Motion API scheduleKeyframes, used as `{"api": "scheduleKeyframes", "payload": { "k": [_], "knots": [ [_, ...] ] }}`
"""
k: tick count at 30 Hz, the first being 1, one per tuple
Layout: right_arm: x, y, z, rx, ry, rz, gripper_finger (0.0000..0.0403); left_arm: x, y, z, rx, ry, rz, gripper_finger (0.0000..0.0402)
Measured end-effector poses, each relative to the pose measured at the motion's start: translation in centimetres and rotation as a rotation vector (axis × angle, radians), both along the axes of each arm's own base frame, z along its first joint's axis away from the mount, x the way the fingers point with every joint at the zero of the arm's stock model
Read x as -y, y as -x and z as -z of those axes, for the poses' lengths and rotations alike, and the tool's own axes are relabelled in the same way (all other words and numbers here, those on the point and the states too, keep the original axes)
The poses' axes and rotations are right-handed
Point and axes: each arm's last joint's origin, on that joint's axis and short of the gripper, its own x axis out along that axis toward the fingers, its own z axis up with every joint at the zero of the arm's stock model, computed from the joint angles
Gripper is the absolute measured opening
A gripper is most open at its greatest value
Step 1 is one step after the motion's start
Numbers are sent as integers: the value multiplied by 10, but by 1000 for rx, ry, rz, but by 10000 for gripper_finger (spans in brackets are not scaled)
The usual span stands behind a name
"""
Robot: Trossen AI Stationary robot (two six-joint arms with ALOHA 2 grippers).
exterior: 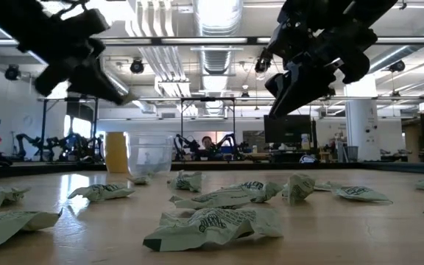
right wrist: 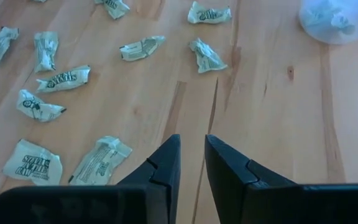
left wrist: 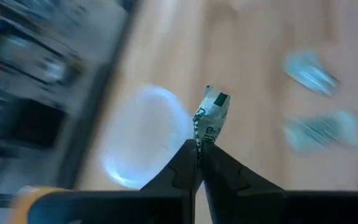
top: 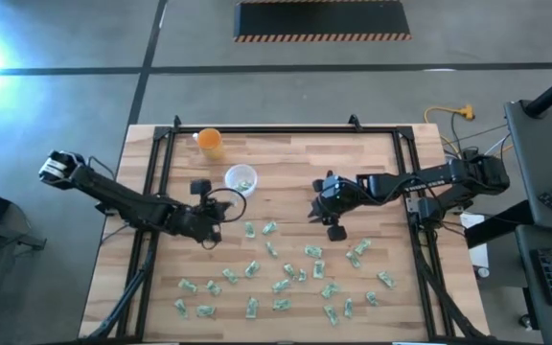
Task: Pick and place Stevia / Truvia into bins
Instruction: Put the stevia packet into the transparent container
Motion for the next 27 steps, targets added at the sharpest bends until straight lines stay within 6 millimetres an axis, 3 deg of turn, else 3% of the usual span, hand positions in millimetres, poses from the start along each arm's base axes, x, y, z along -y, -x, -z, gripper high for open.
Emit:
{"api": "scheduleKeyframes", "payload": {
  "k": [5,14,19,27],
  "knots": [
    [0,0,1,-3,-3,4,63,-15,-9,-8,40,-72,-30,2],
    [0,0,1,-5,-8,7,63,-61,-21,5,-54,-27,-147,2],
    [-3,1,1,-13,-14,2,59,-76,-25,10,-78,-13,-174,5],
    [-28,12,10,-157,-113,-12,69,-78,-28,10,-91,6,-118,101]
  ]
}}
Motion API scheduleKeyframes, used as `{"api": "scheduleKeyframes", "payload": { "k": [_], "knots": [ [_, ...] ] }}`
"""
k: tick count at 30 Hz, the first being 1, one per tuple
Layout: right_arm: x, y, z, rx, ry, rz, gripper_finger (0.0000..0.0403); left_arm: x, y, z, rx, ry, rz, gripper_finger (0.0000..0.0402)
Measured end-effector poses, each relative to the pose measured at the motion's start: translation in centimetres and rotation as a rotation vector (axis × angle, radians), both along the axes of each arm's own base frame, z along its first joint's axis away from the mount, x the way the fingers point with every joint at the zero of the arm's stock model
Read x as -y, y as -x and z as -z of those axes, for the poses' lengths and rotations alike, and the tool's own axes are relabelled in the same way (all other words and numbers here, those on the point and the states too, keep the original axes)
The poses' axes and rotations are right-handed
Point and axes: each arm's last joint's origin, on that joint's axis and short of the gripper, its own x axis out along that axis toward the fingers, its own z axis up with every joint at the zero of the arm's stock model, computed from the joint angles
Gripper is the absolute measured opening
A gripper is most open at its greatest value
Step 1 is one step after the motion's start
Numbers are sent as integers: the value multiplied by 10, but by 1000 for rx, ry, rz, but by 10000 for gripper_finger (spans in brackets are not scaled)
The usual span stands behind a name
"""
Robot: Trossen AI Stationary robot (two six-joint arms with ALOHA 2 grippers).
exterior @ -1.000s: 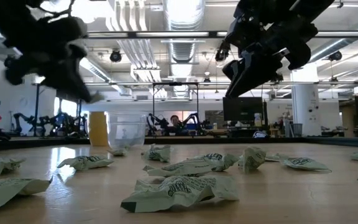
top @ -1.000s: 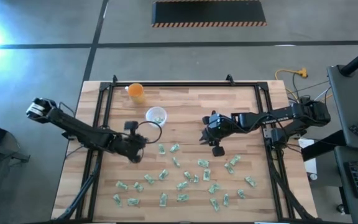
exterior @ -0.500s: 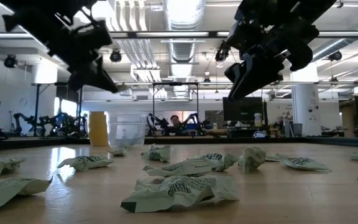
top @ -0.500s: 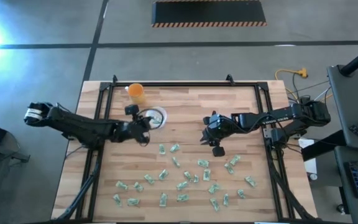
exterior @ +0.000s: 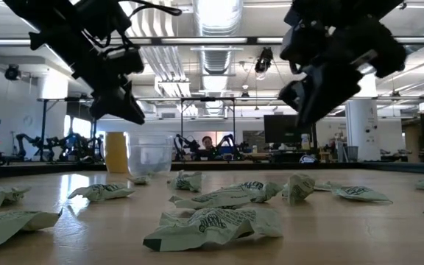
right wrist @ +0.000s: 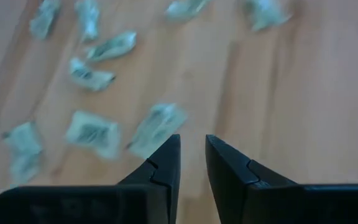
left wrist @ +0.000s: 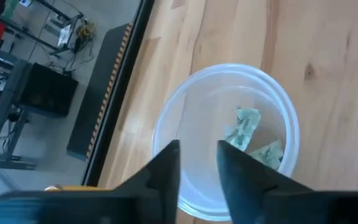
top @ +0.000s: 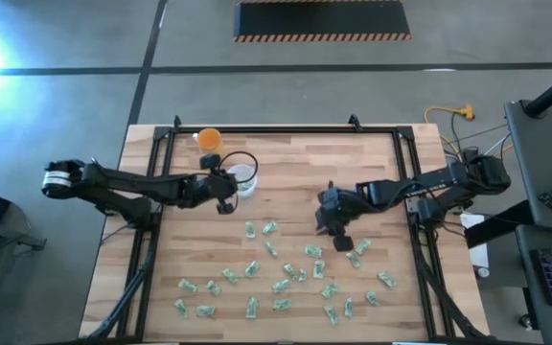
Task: Pick and place Stevia / Truvia into bins
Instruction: Put the stevia packet into the transparent container
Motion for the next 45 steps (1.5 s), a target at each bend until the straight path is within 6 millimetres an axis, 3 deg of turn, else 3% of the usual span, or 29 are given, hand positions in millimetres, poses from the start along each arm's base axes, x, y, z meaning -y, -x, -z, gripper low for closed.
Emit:
{"api": "scheduleKeyframes", "payload": {
  "k": [7,15,25,39,42,45],
  "knots": [
    [-38,10,3,-71,1,-7,69,1,-1,-5,33,3,7,177],
    [-70,15,18,59,187,-13,59,15,2,-16,115,120,128,191],
    [-59,3,49,34,185,50,75,51,22,-29,151,228,286,192],
    [-53,-5,70,-34,108,80,148,93,44,-41,217,347,458,192],
    [-53,-5,71,-36,110,77,144,99,45,-40,209,359,480,192],
    [-54,-5,69,-28,119,54,113,103,47,-39,209,372,477,192]
  ]
}}
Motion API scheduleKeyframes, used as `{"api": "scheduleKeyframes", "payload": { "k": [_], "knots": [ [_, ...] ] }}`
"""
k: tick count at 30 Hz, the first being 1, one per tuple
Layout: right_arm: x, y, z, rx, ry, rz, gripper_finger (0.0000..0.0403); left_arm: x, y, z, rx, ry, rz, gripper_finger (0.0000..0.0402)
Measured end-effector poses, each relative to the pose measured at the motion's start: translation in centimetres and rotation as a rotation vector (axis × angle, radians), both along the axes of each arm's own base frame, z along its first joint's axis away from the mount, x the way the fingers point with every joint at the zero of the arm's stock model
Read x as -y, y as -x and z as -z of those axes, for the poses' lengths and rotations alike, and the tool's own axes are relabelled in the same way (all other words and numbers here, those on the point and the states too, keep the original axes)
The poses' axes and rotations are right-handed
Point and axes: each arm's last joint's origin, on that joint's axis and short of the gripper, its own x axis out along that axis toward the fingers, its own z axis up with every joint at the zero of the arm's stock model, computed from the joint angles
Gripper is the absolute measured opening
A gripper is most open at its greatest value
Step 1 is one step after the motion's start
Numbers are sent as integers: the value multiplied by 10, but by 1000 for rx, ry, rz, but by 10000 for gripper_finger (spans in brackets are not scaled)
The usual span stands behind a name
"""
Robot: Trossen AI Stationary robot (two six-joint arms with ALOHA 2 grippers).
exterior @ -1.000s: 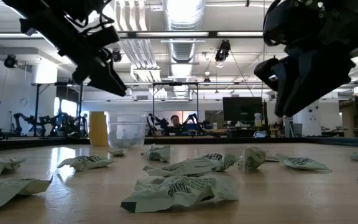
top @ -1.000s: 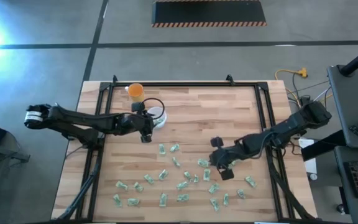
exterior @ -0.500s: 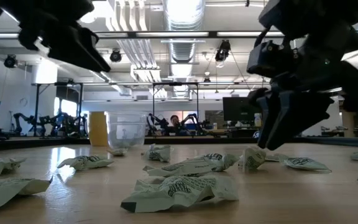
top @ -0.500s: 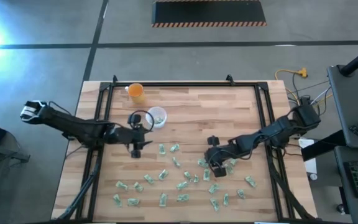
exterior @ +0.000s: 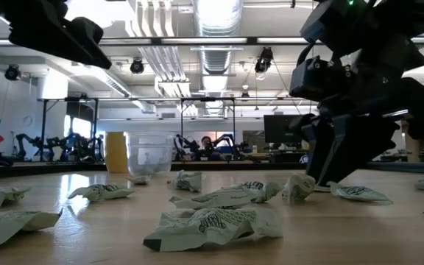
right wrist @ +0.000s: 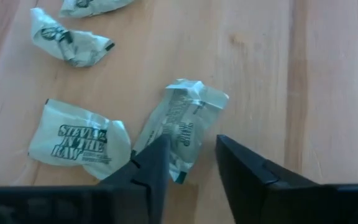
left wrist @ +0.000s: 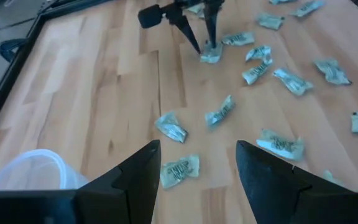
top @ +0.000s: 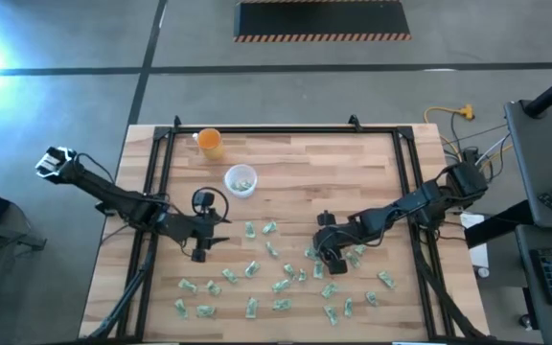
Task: Pick and place Stevia / Truvia into bins
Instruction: Put the stevia packet into the transparent container
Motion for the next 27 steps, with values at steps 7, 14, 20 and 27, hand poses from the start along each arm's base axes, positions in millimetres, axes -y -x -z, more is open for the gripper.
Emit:
{"api": "scheduleKeyframes", "payload": {
  "k": [7,14,20,27],
  "knots": [
    [0,1,-1,5,27,-54,15,8,1,4,-10,20,15,192],
    [0,-6,-7,51,109,-83,9,10,2,5,-15,15,28,192],
    [10,-30,-31,176,310,-54,9,13,5,9,-38,43,26,192],
    [44,-64,-67,384,445,24,9,16,15,25,-116,106,-12,192]
  ]
}}
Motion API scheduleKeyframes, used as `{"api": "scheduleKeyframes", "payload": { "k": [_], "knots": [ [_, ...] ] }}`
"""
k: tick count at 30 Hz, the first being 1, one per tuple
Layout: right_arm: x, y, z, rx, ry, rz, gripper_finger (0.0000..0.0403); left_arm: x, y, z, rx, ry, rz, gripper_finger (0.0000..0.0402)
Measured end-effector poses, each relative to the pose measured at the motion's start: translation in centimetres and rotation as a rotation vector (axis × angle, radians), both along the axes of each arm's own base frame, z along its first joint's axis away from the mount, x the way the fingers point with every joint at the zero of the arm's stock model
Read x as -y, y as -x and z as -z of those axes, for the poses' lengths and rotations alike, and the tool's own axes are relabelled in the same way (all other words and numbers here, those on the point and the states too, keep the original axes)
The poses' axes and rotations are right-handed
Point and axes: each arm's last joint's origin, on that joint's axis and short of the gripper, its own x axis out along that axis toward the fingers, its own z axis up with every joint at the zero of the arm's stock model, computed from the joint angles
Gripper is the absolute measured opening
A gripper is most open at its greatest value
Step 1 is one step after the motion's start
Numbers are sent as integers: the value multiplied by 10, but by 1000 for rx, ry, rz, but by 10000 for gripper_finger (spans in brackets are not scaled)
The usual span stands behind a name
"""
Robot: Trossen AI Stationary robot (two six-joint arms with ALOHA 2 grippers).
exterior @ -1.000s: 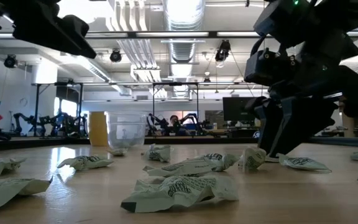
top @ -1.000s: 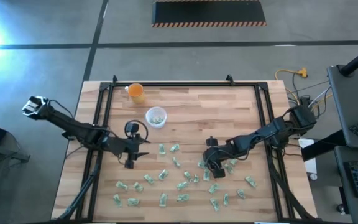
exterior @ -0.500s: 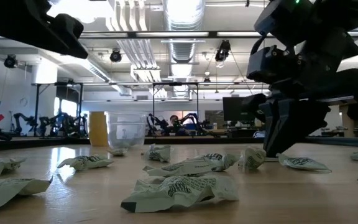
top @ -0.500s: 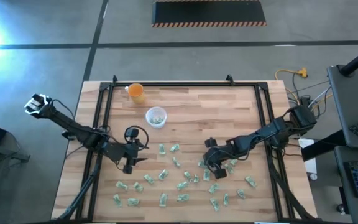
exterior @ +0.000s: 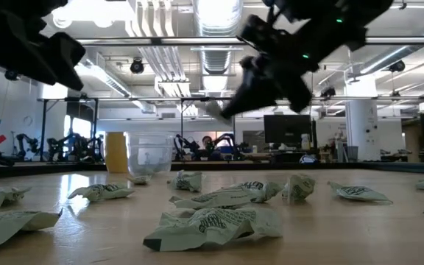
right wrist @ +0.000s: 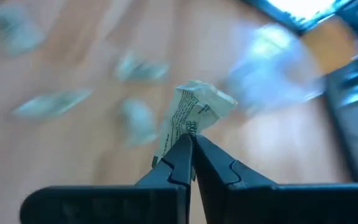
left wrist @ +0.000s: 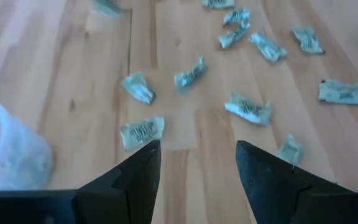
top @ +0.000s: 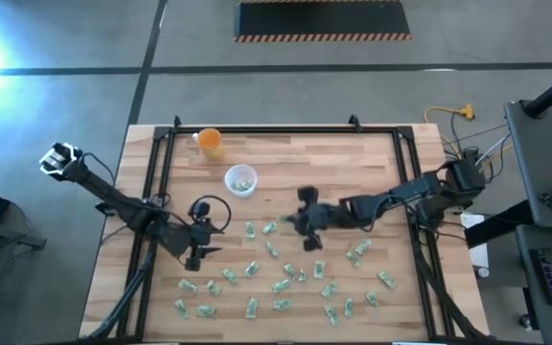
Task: Pick and place Stevia / Truvia into bins
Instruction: Put the stevia packet into the transparent container
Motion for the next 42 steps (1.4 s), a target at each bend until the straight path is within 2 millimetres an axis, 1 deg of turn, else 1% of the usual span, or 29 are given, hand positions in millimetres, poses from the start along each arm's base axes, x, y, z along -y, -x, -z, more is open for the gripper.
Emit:
{"api": "scheduleKeyframes", "payload": {
  "k": [4,8,12,16,18,21,27,30,33,37,40,42],
  "knots": [
    [28,-18,-20,120,9,-1,9,1,2,4,-13,4,7,192],
    [58,-39,-29,168,-62,-50,9,2,3,5,-16,3,11,192],
    [83,-64,-23,167,-113,-57,9,2,4,5,-27,9,1,192],
    [103,-91,-15,168,-163,-56,9,1,5,6,-38,17,-11,192],
    [113,-100,-10,137,-172,-37,9,2,5,7,-41,21,-14,192],
    [124,-108,-6,105,-180,-9,9,2,5,7,-40,21,-9,192],
    [134,-109,-10,131,-234,40,9,1,7,11,-51,12,-9,192],
    [137,-107,-8,115,-255,36,21,1,7,13,-55,8,-10,192],
    [139,-106,-7,104,-261,38,50,1,7,13,-49,11,-12,192],
    [140,-105,-8,106,-262,39,101,1,7,12,-45,11,-14,192],
    [140,-102,-14,93,-233,17,130,0,6,13,-24,-20,-37,192],
    [136,-98,-19,61,-216,-27,143,-1,4,14,23,-66,-48,192]
  ]
}}
